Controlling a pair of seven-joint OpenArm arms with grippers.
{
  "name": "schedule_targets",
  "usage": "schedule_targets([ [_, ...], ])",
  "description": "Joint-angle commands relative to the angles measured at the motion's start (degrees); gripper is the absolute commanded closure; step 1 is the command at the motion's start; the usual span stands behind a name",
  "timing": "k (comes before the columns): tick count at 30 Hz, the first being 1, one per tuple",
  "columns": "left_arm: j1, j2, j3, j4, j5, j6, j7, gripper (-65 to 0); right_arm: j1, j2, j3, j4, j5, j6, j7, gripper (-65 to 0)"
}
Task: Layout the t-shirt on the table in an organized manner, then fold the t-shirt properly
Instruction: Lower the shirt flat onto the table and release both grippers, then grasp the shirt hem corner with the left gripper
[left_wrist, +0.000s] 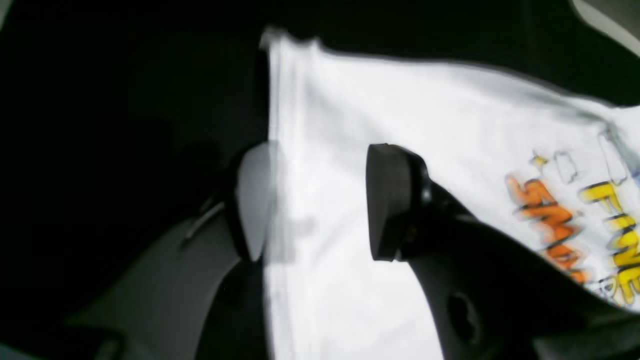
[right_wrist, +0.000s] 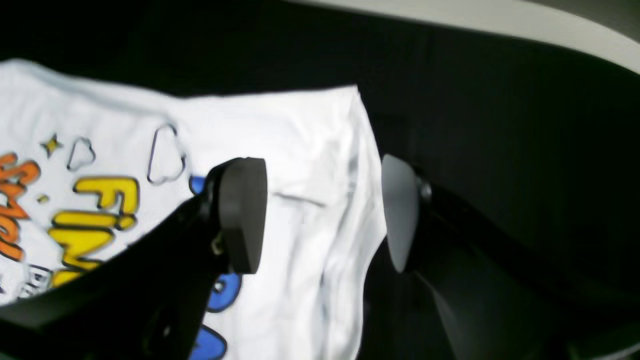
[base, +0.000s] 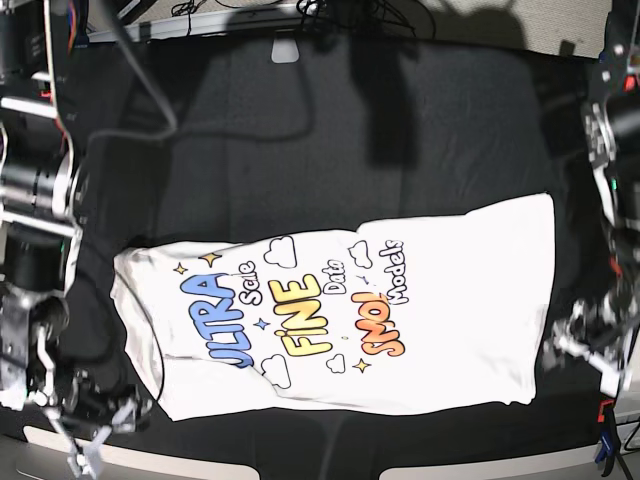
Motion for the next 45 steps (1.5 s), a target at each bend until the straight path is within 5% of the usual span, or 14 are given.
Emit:
schedule_targets([
  [1, -0.44, -1.29, -0.24, 3.32, -1.2, -0.76, -1.86, -27.7, 1.09, 0.9, 0.24, 3.39, 0.87, 0.37, 1.33, -32.7],
  [10, 19.41, -1.55, -0.24, 29.51, 0.63, 0.04, -1.68, -27.6, -14.23, 1.31, 2.62, 25.51, 0.87, 0.24, -1.81, -29.4],
  [15, 30.27, -1.44, -0.24, 39.47, 12.46, 0.74, -4.35, -27.6, -21.86, 1.33, 9.81, 32.94, 2.56, 0.24, -2.12, -29.4],
  [24, 48.41, -1.88, 1.92, 49.16, 36.04, 0.5, -17.14, -27.6, -35.69, 1.33, 19.21, 43.91, 9.11, 2.89, -2.47, -29.4],
  [29, 50.6, -5.9, 10.27, 49.09, 45.24, 0.83, -18.18, -27.6, -39.71, 1.33, 19.87, 46.36, 9.68, 2.84, -2.54, -29.4],
  [35, 50.12, -7.48, 14.53, 49.07, 51.58, 12.24, -17.38, -27.7, -40.76, 1.31, 19.87, 46.38, 9.66, 2.84, -3.15, -29.4],
  [45, 47.87, -8.96, 14.56, 44.72, 51.91, 11.63, -20.59, -27.5, -40.74, 1.31, 19.87, 46.38, 9.68, 2.84, -3.74, -29.4],
])
